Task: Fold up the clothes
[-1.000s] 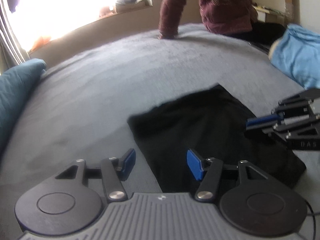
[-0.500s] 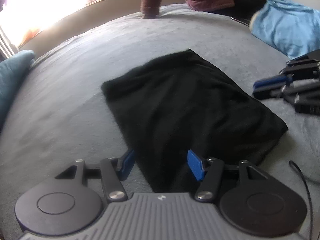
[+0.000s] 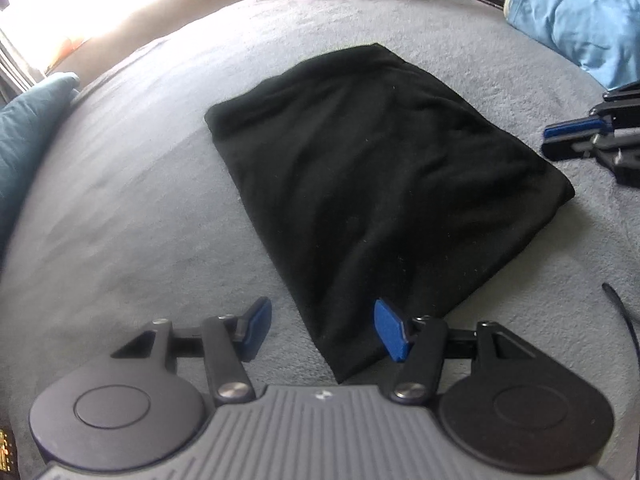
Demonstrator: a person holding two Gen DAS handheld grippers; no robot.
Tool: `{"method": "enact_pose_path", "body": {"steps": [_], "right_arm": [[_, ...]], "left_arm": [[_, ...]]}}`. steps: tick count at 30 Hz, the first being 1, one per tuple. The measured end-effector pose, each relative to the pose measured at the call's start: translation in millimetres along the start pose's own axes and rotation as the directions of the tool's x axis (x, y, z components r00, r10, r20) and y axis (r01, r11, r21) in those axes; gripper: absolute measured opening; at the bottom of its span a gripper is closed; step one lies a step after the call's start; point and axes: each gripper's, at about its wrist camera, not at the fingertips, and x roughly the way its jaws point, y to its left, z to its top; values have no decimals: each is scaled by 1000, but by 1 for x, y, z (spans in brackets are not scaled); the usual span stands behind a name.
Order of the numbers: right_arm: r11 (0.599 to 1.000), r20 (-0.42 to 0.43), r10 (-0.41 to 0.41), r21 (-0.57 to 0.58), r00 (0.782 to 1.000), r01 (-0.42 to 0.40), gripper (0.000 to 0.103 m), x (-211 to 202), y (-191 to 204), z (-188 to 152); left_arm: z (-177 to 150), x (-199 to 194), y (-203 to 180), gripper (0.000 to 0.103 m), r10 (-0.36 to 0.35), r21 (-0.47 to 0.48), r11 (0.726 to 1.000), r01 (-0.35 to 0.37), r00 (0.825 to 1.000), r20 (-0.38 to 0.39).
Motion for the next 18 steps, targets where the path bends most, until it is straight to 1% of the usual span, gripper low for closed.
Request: {"method": "enact_pose_path", "body": {"steps": [2, 4, 5, 7, 8, 10, 11, 13, 16, 18], "right_arm": [[999, -5, 31, -36, 999, -32, 9, 6, 15, 2], [997, -27, 53, -48, 998, -55, 9, 14, 22, 0], [997, -48, 48, -55, 998, -51, 9, 18, 23, -3], [998, -104, -5, -55, 995, -1, 8, 22, 18, -10], [999, -109, -11, -40, 994, 7, 8, 20, 15, -9], [1000, -104, -11, 2, 994, 11, 8, 12, 7, -6], [1000, -82, 0, 10, 997, 1, 8, 8, 8, -3], [999, -44, 33, -9, 999, -33, 8, 8, 18, 11], [994, -20, 91, -59, 996, -92, 8, 28, 44, 34], [990, -22, 103, -95, 994, -104, 8, 47, 58, 39]], "left_arm": [[0, 3, -5, 59, 2, 7, 1000, -2, 1000, -14], [-1, 4, -11, 59, 4, 9, 1000, -4, 1000, -28], [-2, 4, -13, 59, 2, 8, 1000, -2, 999, -35], [-3, 2, -14, 59, -15, -2, 1000, 15, 999, -41], [-4, 0, -14, 59, -25, -10, 1000, 24, 999, -41], [-6, -5, -8, 59, -37, -33, 999, 36, 999, -37], [-7, -8, -5, 59, -41, -45, 998, 40, 999, -35], [-9, -12, 2, 59, -26, -60, 998, 24, 999, -28], [-11, -14, 13, 59, 7, -82, 997, -10, 999, -32], [-14, -14, 19, 59, 19, -99, 995, -23, 999, -35]]}}
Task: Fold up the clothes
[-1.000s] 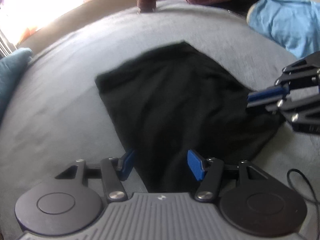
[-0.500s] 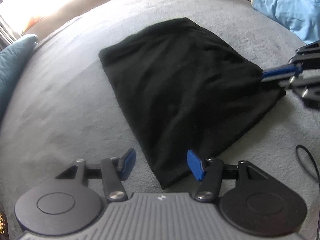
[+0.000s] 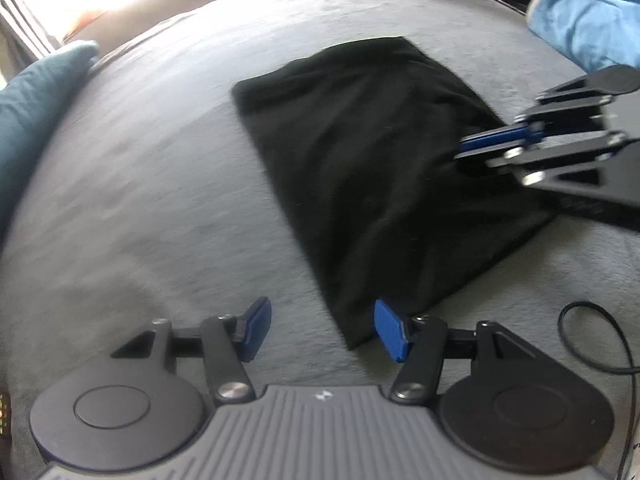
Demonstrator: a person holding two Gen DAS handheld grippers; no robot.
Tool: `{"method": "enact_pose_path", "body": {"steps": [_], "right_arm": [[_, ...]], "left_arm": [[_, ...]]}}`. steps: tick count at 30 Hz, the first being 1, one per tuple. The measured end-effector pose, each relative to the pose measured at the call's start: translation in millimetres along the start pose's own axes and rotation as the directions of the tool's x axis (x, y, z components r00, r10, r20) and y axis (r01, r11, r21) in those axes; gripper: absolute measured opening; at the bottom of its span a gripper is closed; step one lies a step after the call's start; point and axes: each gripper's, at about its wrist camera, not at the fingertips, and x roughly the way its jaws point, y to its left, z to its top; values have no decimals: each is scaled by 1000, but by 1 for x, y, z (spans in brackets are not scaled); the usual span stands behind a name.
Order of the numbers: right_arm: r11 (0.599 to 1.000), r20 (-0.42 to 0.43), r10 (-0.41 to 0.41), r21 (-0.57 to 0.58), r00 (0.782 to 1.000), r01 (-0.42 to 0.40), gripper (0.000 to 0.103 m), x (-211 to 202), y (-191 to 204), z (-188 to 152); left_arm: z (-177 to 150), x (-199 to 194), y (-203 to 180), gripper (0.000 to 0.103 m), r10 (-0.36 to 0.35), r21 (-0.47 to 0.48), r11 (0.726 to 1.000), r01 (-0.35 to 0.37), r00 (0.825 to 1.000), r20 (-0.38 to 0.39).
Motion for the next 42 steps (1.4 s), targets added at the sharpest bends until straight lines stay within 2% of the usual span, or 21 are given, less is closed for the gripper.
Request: {"method": "enact_pose_path", "body": {"steps": [1, 3, 6, 8, 11, 14, 18, 20, 22, 26, 29, 33, 35, 38, 42], "right_arm": [[1000, -2, 4, -19, 1000, -4, 9, 10, 6, 3], [997, -61, 9, -71, 998, -14, 8, 25, 16, -3], [987, -121, 15, -154, 992, -34, 9, 17, 28, -16], [988, -163, 30, -143, 986, -53, 9, 8, 28, -18], [989, -115, 26, -138, 993, -42, 9, -3, 27, -5], [991, -40, 59, -116, 997, -63, 10, 0, 32, 6], [980, -118, 124, -140, 985, -140, 10, 12, 50, -13], [967, -116, 193, -148, 974, -209, 10, -2, 57, -24], [969, -85, 207, -121, 975, -216, 8, -18, 55, -28], [999, -10, 52, 6, 999, -52, 10, -37, 10, -24], [993, 4, -60, 100, 998, 60, 11, -42, -25, -25], [975, -106, -152, 145, 983, 166, 10, -27, -52, -46], [952, -133, -166, 238, 977, 194, 11, -26, -67, -53], [901, -104, -142, 399, 984, 172, 11, -35, -88, -58], [892, -74, -141, 423, 987, 160, 11, -41, -88, -54]], "left_arm": [[-1, 1, 2, 59, 6, -3, 1000, -6, 1000, -2], [-2, 4, 8, 59, 9, -14, 1000, -9, 1000, -7], [-2, 6, 14, 59, 2, -24, 1000, -2, 1000, 0], [0, 6, 16, 59, 8, -21, 1000, -8, 1000, 13], [8, 7, 17, 59, 22, -17, 1000, -22, 999, 37], [16, 9, 16, 60, 38, -10, 999, -37, 998, 55], [20, 11, 13, 62, 50, -8, 999, -49, 998, 40], [22, 9, 11, 65, 49, -6, 999, -49, 998, 40], [24, 7, 7, 67, 54, -4, 999, -54, 998, 38], [32, 6, -2, 72, 38, -37, 999, -38, 999, 8], [34, 9, -10, 76, 19, -34, 999, -19, 1000, -14], [31, 16, -23, 76, 17, -23, 1000, -18, 998, -67], [31, 20, -25, 76, -4, -41, 999, 0, 995, -97], [31, 19, -25, 76, -11, -54, 999, 5, 994, -110], [33, 18, -26, 76, -5, -64, 998, -2, 994, -108]]}}
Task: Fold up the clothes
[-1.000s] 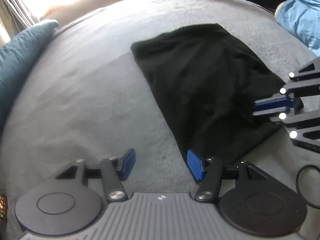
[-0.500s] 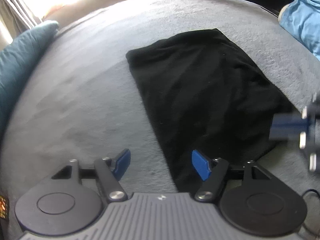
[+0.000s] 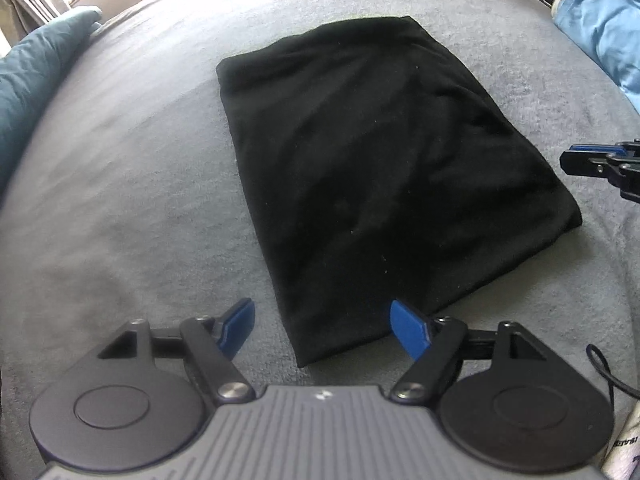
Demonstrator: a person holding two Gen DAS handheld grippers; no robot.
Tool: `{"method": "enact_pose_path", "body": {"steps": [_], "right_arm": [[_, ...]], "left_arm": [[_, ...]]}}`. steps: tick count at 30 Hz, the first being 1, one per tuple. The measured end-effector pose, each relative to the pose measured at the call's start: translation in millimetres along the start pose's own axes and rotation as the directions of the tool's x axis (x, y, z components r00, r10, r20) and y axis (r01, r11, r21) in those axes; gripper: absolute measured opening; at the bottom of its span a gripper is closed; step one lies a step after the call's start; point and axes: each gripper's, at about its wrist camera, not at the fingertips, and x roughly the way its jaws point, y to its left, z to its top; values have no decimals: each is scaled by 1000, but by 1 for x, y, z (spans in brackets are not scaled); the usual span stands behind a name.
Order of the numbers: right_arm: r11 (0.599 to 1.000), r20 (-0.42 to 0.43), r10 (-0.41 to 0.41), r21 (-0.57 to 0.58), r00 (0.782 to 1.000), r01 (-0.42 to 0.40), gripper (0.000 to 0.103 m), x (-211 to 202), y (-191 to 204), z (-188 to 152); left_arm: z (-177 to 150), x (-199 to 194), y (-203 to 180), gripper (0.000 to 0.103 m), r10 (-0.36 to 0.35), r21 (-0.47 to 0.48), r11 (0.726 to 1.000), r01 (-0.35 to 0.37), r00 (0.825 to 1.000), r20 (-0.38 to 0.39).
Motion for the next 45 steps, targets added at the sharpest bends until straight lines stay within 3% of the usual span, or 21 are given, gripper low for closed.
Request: {"method": "enact_pose_path", "body": {"steps": [9, 37, 41, 45], "right_arm": [[998, -14, 25, -49, 1000, -26, 11, -3, 14, 3], [998, -44, 15, -57, 999, -17, 11, 0, 20, 0], [998, -37, 42, -44, 998, -44, 11, -1, 14, 6], [987, -8, 150, 57, 989, -149, 16, 6, -14, 29]], "left_arm": [[0, -1, -4, 77, 0, 8, 1000, 0, 1000, -7], [3, -8, 2, 77, 37, -2, 999, -37, 999, 13], [7, -10, 21, 77, -46, -58, 997, 49, 997, 56], [18, 2, 59, 80, -122, -156, 978, 139, 986, 116]]}}
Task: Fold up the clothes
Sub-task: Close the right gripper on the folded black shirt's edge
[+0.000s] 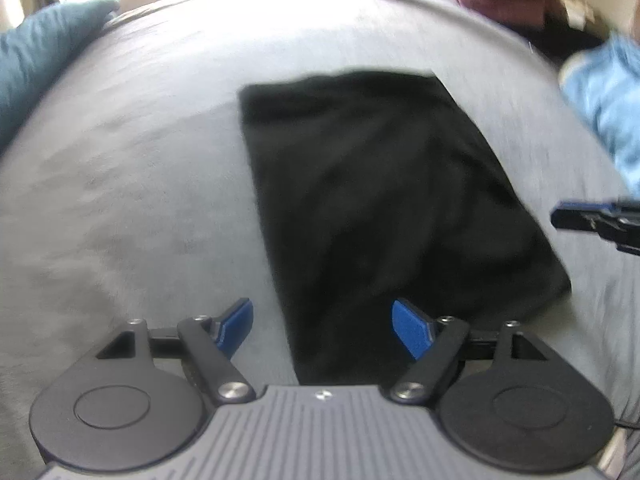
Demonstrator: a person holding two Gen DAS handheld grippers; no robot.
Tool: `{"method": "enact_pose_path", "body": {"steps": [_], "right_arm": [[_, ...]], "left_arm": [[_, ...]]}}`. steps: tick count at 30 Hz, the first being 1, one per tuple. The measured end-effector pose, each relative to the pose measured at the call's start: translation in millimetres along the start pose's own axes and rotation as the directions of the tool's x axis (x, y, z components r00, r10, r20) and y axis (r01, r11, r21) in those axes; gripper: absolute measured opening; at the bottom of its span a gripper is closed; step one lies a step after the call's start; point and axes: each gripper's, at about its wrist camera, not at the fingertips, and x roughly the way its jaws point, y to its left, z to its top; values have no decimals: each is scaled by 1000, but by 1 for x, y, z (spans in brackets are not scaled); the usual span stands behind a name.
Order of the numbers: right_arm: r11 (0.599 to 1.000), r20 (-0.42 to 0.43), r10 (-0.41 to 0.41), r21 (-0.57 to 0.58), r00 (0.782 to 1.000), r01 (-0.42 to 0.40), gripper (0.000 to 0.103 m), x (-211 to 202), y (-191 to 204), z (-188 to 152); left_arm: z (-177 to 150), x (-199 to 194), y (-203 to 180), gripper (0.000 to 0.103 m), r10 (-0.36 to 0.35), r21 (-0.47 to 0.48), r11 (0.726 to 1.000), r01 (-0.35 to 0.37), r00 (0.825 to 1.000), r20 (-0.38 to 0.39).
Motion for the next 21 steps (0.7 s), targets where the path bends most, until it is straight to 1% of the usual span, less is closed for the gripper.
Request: {"method": "enact_pose_path", "body": {"steps": [1, 3, 5, 7, 10, 11, 12, 15, 17, 21], "right_arm": [[999, -6, 32, 42, 999, -31, 19, 5, -9, 6], [988, -17, 89, 128, 996, -86, 29, 16, -25, 18], [967, -23, 147, 213, 989, -139, 32, 28, -41, 29], [949, -20, 170, 273, 985, -158, 35, 43, -52, 34], [918, -8, 183, 359, 983, -168, 37, 64, -68, 34], [905, -2, 189, 389, 982, -173, 38, 71, -73, 33], [896, 2, 198, 405, 980, -182, 38, 76, -76, 33], [872, 13, 231, 440, 973, -213, 38, 89, -84, 32], [873, 15, 242, 434, 970, -225, 38, 95, -86, 38], [870, 24, 240, 438, 970, -226, 38, 114, -90, 57]], "left_arm": [[5, 4, 9, 80, -12, -25, 1000, 12, 1000, 5], [14, 10, 26, 80, -35, -72, 997, 36, 999, 18], [21, 16, 38, 80, -53, -114, 992, 56, 998, 36], [25, 22, 46, 80, -82, -133, 987, 89, 995, 59], [28, 33, 52, 74, -146, -132, 979, 154, 987, 75], [28, 37, 53, 71, -171, -134, 975, 180, 982, 76], [29, 43, 54, 70, -193, -138, 970, 202, 978, 74], [32, 54, 53, 70, -222, -135, 963, 232, 971, 89], [40, 61, 55, 70, -240, -136, 958, 253, 965, 111], [62, 80, 69, 68, -281, -175, 936, 306, 947, 155]]}}
